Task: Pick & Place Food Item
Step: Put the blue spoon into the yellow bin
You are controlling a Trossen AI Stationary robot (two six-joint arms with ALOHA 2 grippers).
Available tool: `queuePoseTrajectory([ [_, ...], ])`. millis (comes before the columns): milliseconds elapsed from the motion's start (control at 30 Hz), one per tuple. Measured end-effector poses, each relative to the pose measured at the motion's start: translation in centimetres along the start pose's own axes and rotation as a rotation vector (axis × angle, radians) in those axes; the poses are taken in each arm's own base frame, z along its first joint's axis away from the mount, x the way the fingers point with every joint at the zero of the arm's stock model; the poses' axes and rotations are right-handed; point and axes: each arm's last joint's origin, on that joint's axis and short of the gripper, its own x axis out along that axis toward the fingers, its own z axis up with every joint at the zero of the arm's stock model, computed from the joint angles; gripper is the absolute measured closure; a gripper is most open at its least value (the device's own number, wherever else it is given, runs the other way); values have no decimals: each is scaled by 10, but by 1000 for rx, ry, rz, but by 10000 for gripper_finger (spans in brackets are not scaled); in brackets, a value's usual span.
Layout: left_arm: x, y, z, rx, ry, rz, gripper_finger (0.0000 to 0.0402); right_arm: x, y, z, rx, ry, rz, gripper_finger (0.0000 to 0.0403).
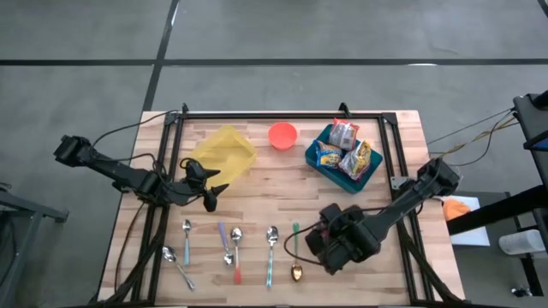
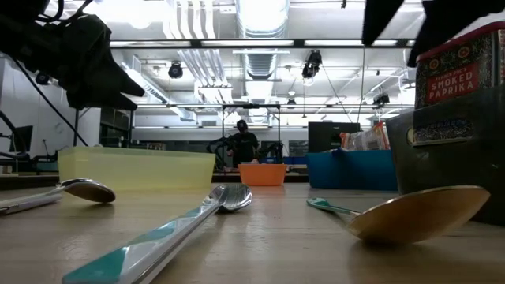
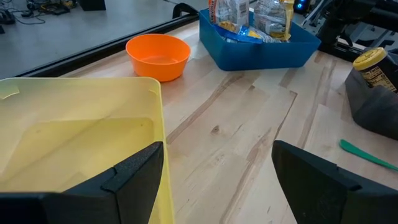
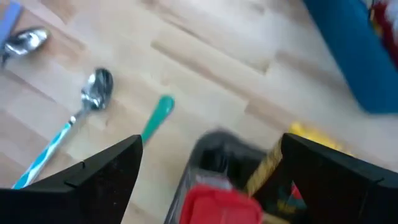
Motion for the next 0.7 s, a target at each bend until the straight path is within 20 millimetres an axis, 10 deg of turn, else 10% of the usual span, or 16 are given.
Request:
queuePoseTrajectory([
  [700, 0, 1, -1, 7, 7, 4, 102, 23, 11, 88, -294, -184, 106, 22],
])
